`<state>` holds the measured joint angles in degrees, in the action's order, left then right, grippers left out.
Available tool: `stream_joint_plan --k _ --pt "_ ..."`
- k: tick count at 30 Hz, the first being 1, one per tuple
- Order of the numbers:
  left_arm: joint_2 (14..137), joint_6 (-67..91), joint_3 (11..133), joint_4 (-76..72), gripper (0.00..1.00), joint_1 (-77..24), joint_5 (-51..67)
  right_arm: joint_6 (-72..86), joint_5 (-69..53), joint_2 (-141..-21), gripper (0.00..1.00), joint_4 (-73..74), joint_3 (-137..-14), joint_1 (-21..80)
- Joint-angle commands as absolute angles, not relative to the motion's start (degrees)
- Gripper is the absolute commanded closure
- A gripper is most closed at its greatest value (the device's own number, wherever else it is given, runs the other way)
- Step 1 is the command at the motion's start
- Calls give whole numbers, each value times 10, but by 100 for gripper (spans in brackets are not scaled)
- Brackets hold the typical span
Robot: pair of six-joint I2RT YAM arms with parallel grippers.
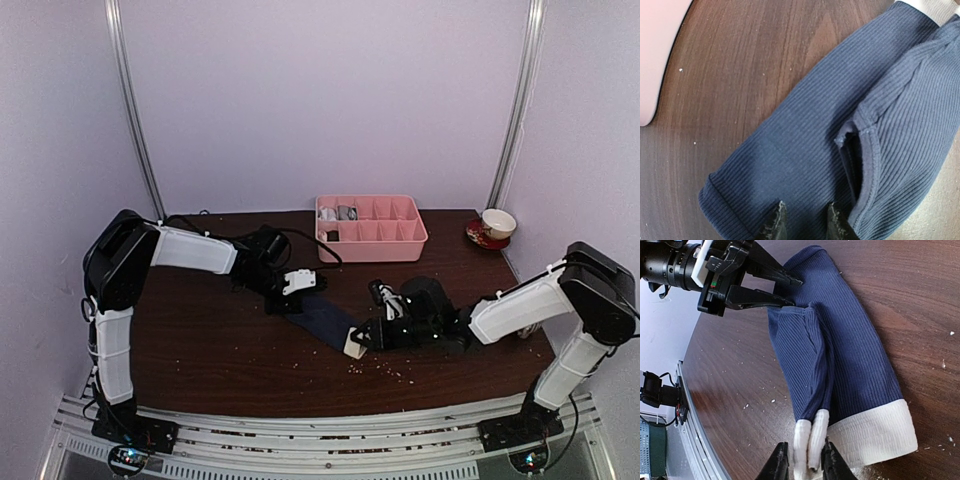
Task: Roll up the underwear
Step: Fold the underwear at the center of the board.
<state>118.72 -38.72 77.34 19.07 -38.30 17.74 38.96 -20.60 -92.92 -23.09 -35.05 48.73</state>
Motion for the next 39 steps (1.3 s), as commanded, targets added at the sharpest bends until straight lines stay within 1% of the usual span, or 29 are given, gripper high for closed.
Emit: stream_joint_plan --k 1,4,7,14,23,26,27,31,32,33,35,39 --pt "1196 -395 767 197 71 -379 169 382 -178 -949 79 -212 -369 484" --pt "1196 -395 767 198 71 -379 167 387 -165 -953 86 -209 -370 483" --pt "1196 -397 766 198 72 -379 163 396 -138 -945 99 -198 -363 478" --pt "1195 -398 764 197 72 -379 153 408 -99 -916 100 -173 -336 459" --pt "1186 -390 771 197 71 -380 150 402 -101 -964 100 -164 -346 449" --pt "1169 -389 769 194 64 -379 148 402 -92 -969 100 -159 -346 448" --pt "1161 -388 768 192 60 -379 150 402 -90 -971 100 -158 -345 447" --pt "1119 -391 767 189 40 -379 157 403 -97 -977 100 -165 -342 445" --pt "1109 -392 767 188 37 -380 160 403 -98 -977 100 -167 -342 445" --pt "1101 -394 765 188 36 -379 163 404 -98 -976 100 -169 -342 445" --pt "1087 -400 759 188 37 -381 175 404 -99 -975 100 -171 -342 445" --pt "1083 -422 748 191 53 -404 180 397 -112 -971 100 -178 -347 445"
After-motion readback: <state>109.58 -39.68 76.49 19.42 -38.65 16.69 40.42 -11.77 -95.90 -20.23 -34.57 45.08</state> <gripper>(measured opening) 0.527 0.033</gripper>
